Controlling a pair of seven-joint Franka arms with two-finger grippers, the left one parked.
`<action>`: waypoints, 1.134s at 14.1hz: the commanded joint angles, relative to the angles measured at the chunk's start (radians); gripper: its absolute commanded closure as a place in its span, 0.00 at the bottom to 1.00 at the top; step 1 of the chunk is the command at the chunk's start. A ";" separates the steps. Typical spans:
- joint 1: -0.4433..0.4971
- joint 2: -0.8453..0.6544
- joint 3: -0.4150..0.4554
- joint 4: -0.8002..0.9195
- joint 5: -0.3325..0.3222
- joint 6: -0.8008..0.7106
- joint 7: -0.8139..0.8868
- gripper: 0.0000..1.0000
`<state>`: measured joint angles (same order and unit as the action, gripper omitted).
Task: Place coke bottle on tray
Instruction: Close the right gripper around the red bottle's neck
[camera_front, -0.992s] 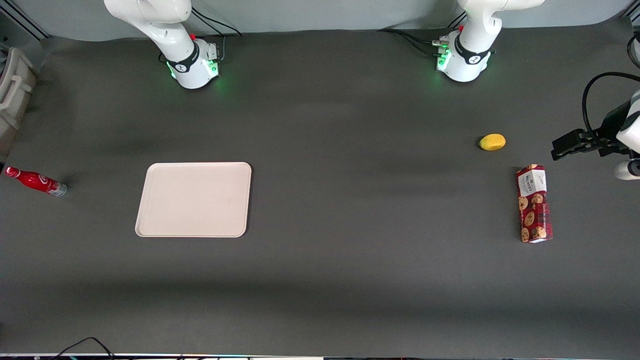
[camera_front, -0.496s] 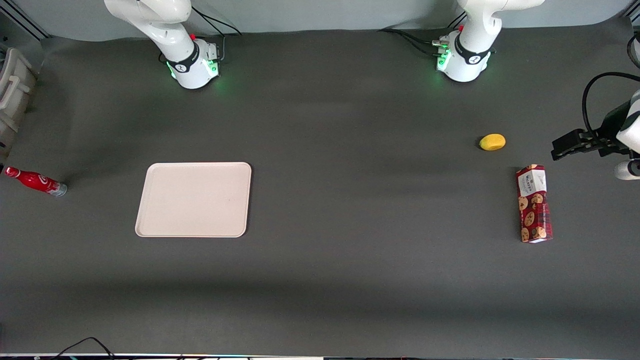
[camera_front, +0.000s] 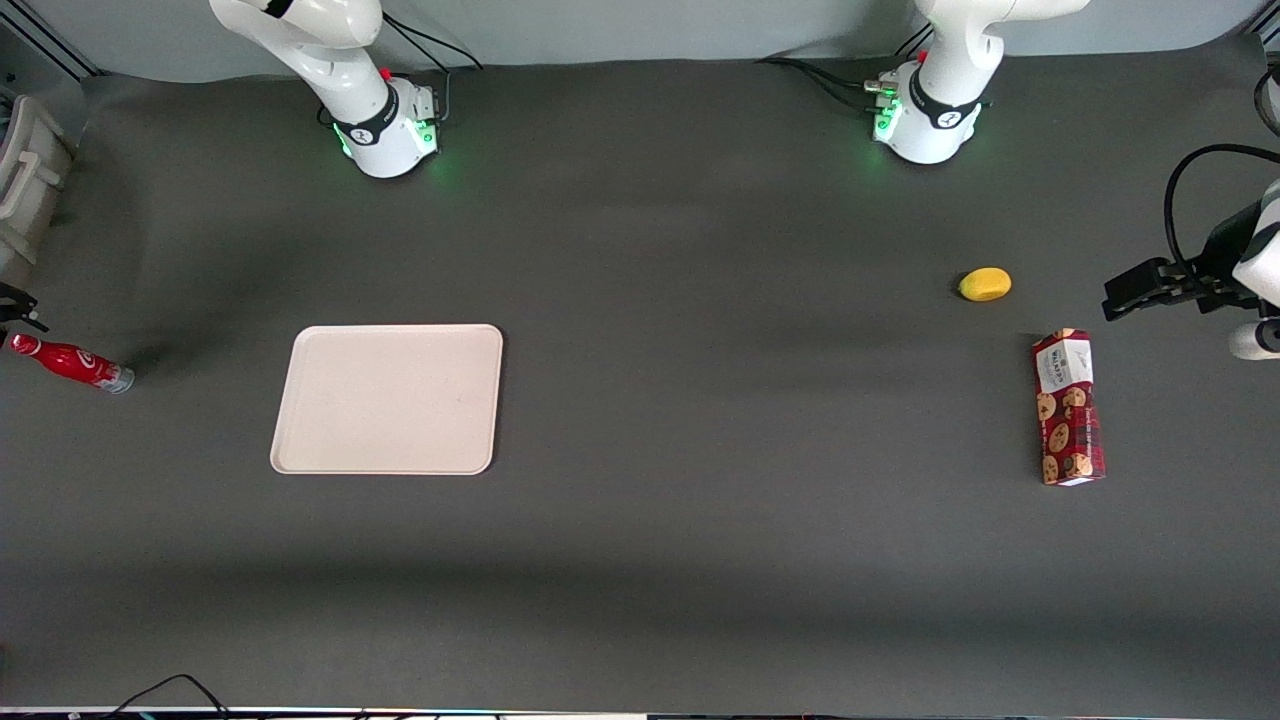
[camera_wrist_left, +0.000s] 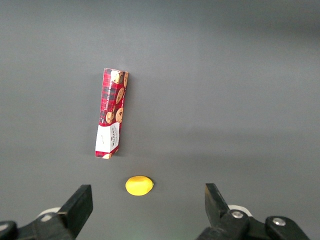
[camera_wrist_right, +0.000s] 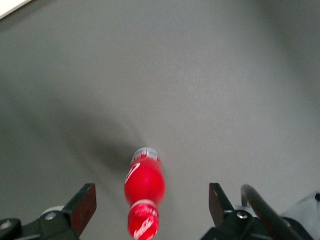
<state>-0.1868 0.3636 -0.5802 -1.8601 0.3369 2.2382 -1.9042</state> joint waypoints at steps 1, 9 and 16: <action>-0.028 0.041 -0.003 0.035 0.074 -0.003 -0.078 0.00; -0.086 0.057 0.000 0.030 0.103 -0.005 -0.079 0.05; -0.076 0.061 0.000 0.030 0.119 -0.005 -0.082 0.17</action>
<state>-0.2649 0.4124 -0.5760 -1.8447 0.4191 2.2374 -1.9467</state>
